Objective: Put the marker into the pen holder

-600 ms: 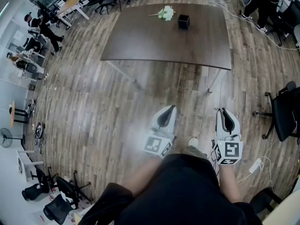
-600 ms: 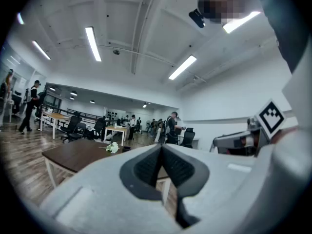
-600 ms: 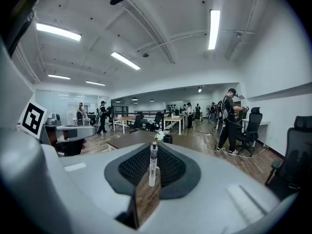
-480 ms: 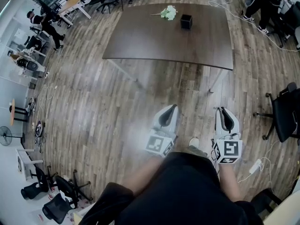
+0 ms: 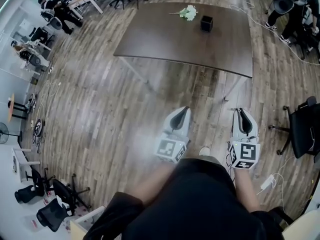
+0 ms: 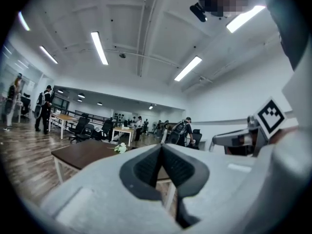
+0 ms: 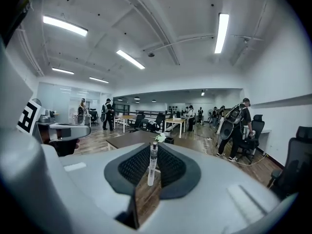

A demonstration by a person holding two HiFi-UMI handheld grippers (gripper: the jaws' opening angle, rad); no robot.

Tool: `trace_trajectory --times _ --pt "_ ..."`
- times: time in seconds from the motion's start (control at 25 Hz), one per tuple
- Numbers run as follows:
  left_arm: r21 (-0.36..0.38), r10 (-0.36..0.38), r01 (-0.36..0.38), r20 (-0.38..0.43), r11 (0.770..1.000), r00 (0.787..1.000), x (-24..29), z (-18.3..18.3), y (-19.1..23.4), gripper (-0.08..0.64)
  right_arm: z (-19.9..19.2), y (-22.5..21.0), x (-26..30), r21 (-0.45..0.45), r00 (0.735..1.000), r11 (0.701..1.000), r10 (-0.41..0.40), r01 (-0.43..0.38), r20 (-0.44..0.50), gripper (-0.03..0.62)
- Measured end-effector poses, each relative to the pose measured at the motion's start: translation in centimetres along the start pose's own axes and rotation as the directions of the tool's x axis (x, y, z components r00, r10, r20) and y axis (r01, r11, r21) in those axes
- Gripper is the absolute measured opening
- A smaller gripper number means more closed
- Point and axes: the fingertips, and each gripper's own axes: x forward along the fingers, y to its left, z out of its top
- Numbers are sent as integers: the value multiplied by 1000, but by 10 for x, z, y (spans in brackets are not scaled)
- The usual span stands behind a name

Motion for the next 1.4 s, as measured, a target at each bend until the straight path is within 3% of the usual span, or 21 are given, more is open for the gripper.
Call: trace_trajectory --times 0.56,1.04,1.4 --pt "11 51 -51 -3 999 999 25 -7 -10 0 -6 -29 6 10 999 999 42 -43 21 49" --pt "10 11 -11 46 1000 999 42 -2 -32 0 -4 -67 6 17 999 1000 11 -12 46 49" --pt "15 21 -21 -15 1000 1000 66 -18 -5 0 -29 -101 33 78 999 996 -52 52 6 49"
